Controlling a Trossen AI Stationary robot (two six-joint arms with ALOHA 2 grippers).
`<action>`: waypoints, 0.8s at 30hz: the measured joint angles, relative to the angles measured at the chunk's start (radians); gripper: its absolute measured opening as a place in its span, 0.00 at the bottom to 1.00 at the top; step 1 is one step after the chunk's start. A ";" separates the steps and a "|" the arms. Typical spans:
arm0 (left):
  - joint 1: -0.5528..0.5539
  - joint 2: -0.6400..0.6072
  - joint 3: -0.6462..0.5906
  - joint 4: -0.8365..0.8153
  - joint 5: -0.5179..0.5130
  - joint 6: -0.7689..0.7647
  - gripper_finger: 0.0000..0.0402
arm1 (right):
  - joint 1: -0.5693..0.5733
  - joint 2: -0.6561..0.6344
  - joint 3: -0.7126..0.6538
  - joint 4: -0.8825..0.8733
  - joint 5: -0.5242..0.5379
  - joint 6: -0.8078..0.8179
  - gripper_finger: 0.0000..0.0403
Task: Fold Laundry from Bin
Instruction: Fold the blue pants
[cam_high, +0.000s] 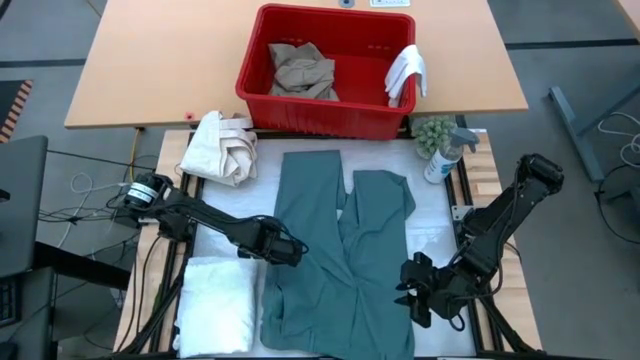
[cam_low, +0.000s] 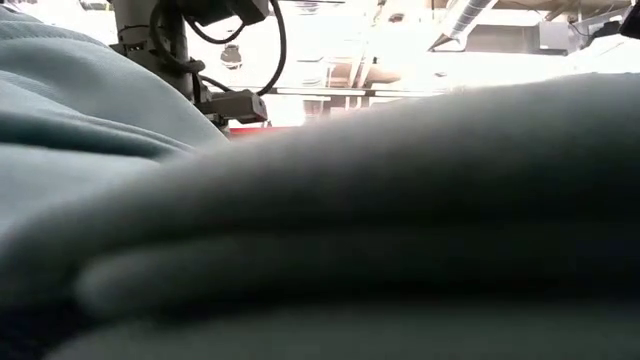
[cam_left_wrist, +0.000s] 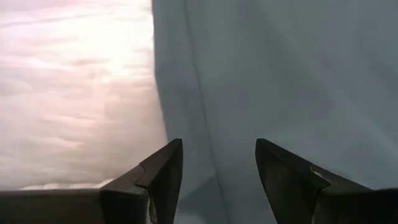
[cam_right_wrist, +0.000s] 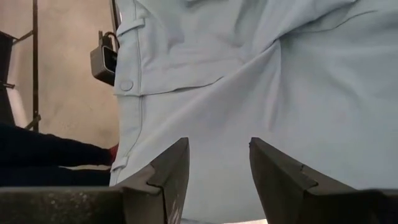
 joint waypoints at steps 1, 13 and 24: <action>0.001 0.006 0.000 0.002 -0.002 0.000 0.47 | 0.000 0.000 0.000 -0.001 0.001 -0.001 0.48; 0.000 0.061 0.000 0.044 0.028 -0.020 0.43 | 0.007 0.000 -0.001 0.008 0.002 -0.001 0.48; 0.000 0.101 0.004 0.123 0.042 0.067 0.04 | 0.008 0.000 -0.001 0.003 0.002 -0.001 0.48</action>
